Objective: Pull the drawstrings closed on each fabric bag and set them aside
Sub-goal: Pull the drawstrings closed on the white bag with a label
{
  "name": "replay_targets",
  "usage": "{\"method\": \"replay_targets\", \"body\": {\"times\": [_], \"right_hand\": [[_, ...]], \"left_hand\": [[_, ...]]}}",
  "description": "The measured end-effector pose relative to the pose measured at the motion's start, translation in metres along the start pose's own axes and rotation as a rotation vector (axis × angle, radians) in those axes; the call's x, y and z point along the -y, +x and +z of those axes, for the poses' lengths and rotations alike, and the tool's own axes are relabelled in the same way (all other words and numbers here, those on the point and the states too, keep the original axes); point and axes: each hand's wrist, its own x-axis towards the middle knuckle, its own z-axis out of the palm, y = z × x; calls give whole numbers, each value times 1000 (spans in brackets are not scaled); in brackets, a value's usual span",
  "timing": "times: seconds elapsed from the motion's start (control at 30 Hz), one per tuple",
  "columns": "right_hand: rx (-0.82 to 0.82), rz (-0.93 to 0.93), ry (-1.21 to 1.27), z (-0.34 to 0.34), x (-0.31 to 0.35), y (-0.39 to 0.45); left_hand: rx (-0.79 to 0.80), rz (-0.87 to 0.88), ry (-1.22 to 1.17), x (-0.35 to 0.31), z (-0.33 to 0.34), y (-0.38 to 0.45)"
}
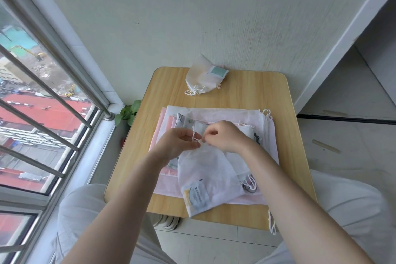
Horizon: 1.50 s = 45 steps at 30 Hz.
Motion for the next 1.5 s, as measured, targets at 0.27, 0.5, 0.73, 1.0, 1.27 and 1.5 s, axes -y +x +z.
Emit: {"method": "replay_targets", "body": {"times": [0.27, 0.5, 0.73, 1.0, 1.27, 1.5], "right_hand": [[6, 47, 415, 15, -2, 6], [49, 79, 519, 27, -16, 14], [206, 156, 576, 21, -15, 15], [233, 238, 619, 21, -11, 14], [85, 265, 632, 16, 0, 15], [29, 227, 848, 5, -8, 8]], "left_hand": [[-10, 57, 147, 1, 3, 0], [-278, 244, 383, 0, 9, -4], [-426, 349, 400, 3, 20, -9], [-376, 264, 165, 7, 16, -11], [-265, 204, 42, 7, 20, -14], [-284, 201, 45, 10, 22, -14]]}}
